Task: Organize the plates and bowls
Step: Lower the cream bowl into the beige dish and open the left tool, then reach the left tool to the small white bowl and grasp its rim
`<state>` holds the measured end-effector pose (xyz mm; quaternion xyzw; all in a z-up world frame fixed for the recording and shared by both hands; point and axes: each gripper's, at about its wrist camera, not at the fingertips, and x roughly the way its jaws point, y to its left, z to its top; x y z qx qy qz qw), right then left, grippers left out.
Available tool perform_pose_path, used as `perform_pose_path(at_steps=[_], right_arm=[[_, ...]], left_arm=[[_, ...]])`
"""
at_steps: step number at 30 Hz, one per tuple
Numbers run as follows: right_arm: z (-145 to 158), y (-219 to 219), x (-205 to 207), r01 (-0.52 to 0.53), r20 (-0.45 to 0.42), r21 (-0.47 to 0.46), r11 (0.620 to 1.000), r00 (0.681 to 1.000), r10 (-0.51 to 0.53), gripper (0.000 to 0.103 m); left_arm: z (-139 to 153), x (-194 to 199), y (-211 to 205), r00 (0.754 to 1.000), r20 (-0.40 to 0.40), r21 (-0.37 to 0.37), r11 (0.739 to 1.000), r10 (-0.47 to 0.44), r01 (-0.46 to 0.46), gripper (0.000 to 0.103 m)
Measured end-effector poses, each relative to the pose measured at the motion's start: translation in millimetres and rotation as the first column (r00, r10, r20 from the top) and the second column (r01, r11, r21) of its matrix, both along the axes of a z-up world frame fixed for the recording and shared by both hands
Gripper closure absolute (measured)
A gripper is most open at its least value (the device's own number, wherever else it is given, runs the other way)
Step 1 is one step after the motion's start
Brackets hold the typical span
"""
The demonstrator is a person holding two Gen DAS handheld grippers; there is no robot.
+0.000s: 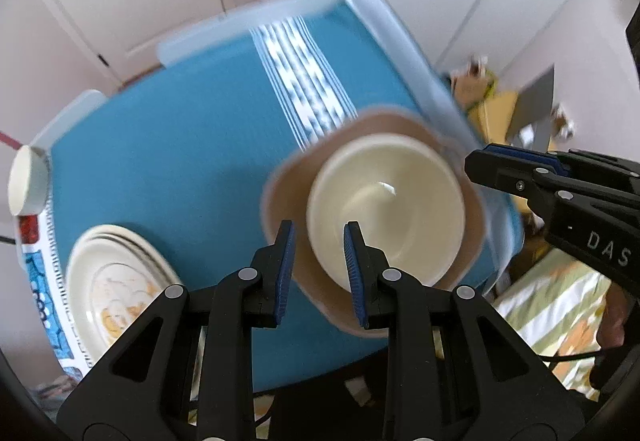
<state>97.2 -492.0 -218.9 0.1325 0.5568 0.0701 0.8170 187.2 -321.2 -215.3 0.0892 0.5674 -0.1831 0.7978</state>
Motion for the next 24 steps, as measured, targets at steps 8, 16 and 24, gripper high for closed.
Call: perform_pose_path(at_steps=[8,16,24], right_arm=[[77.4,46.3,20.3,-0.216,0.237,0.036,0.976,0.951,0.201,0.088],[120.7,139.0,52.2,-0.42,0.367,0.034,0.907,0.849,0.379,0.022],[125.6,252.4,99.0,-0.547,0.447,-0.087,0.833,0.725,0.523,0.013]], left_arm=[[94.6,-15.5,96.5,0.924,0.24,-0.165,0.95,0.298,-0.264,0.08],[134.2,-28.1,219.2,0.744,0.379,-0.218,0.835,0.55,-0.505,0.0],[100.5,-2.0,345.4,0.63,0.25,-0.258,0.678,0.735,-0.689,0.0]])
